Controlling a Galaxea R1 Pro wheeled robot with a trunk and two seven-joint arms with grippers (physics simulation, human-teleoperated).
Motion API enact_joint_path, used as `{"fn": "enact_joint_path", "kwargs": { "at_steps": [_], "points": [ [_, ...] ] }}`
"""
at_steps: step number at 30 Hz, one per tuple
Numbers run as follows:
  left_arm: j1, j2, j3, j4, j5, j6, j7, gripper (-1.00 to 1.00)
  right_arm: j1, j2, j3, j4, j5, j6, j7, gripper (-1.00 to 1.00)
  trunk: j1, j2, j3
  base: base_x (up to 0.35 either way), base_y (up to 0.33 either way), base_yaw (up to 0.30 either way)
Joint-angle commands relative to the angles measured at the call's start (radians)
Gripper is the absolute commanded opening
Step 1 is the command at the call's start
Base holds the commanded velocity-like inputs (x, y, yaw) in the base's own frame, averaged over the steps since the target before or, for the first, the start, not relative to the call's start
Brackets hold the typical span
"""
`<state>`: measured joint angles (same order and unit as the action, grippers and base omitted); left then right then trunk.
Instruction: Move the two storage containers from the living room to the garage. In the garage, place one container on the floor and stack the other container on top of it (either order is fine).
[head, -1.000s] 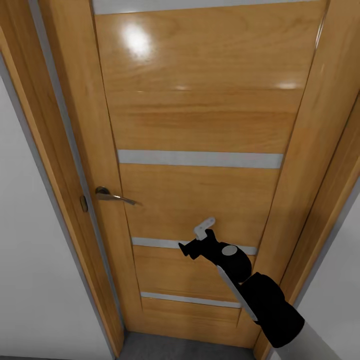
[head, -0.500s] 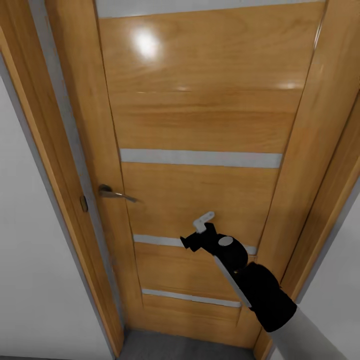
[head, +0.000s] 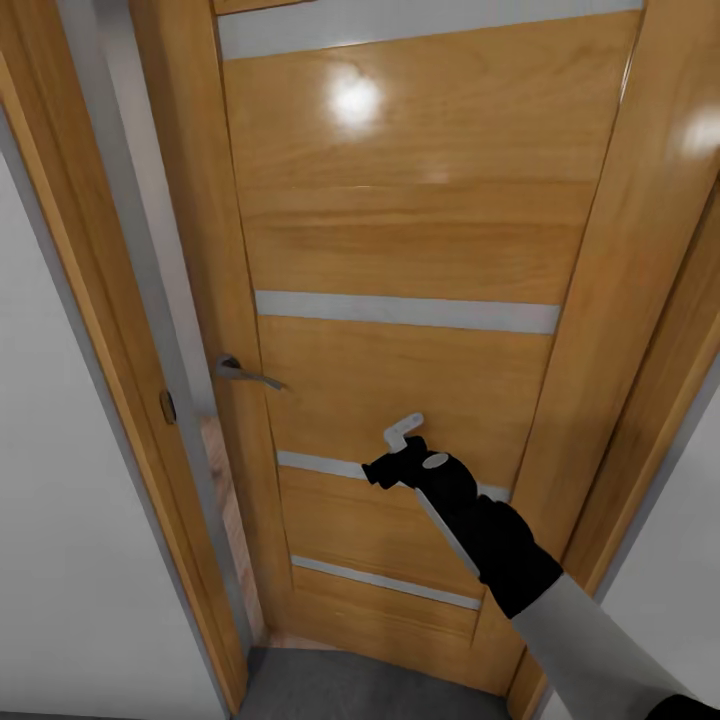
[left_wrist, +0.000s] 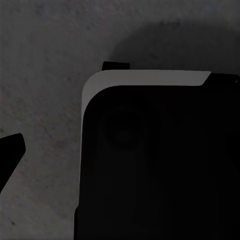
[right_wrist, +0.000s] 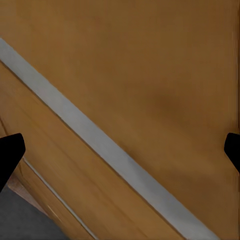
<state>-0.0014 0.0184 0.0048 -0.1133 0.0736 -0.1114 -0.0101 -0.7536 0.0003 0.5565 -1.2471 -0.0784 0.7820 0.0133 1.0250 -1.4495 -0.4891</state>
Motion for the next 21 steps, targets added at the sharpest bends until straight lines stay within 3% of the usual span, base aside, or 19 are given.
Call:
{"fn": "enact_joint_path", "kwargs": {
  "at_steps": [1,4,5,7,9,12,14,15,21],
  "points": [
    [0.000,0.000,0.000,0.000,0.008,-0.002,-0.001,1.00,-0.001,0.000,0.000,-0.003,-0.007,0.004,-0.003,1.00,0.000,-0.001,-0.001,0.000,0.000,0.000],
    [0.000,0.000,0.000,0.000,0.007,-0.002,-0.001,1.00,-0.001,0.002,0.000,-0.068,-0.004,0.014,-0.002,1.00,0.000,-0.001,-0.001,0.000,0.000,0.000],
    [0.000,0.000,0.000,0.000,0.006,-0.002,-0.001,1.00,-0.001,0.003,0.000,-0.130,-0.002,0.052,-0.003,1.00,0.000,-0.001,-0.001,0.000,0.000,0.000],
    [0.000,0.000,0.000,0.000,0.005,-0.002,-0.001,1.00,-0.001,0.006,0.000,-0.152,-0.001,0.084,-0.015,1.00,0.000,-0.001,-0.001,0.000,0.000,0.000],
    [0.000,0.000,-0.001,0.000,0.005,-0.002,-0.001,1.00,-0.001,0.019,0.001,-0.159,0.006,0.096,-0.029,1.00,0.000,-0.001,-0.001,0.000,0.000,0.000],
    [0.000,0.000,-0.002,0.000,0.005,-0.002,-0.001,1.00,-0.001,0.059,0.001,-0.159,0.057,0.107,-0.043,1.00,0.000,-0.001,-0.001,0.000,0.000,0.000],
    [0.000,0.000,-0.002,0.000,0.005,-0.002,-0.001,1.00,-0.005,0.093,0.000,-0.149,0.101,0.109,-0.047,1.00,0.000,-0.001,-0.001,0.000,0.000,0.000],
    [0.000,0.000,-0.002,0.000,0.005,-0.002,-0.001,1.00,-0.036,0.115,0.000,-0.107,0.129,0.107,-0.050,1.00,0.000,-0.001,-0.001,0.000,0.000,0.000],
    [0.000,0.000,-0.003,0.000,0.005,-0.002,-0.001,1.00,-0.119,0.133,0.000,0.062,0.142,0.082,-0.054,1.00,0.000,-0.001,-0.001,0.000,0.000,0.000]
  ]
}}
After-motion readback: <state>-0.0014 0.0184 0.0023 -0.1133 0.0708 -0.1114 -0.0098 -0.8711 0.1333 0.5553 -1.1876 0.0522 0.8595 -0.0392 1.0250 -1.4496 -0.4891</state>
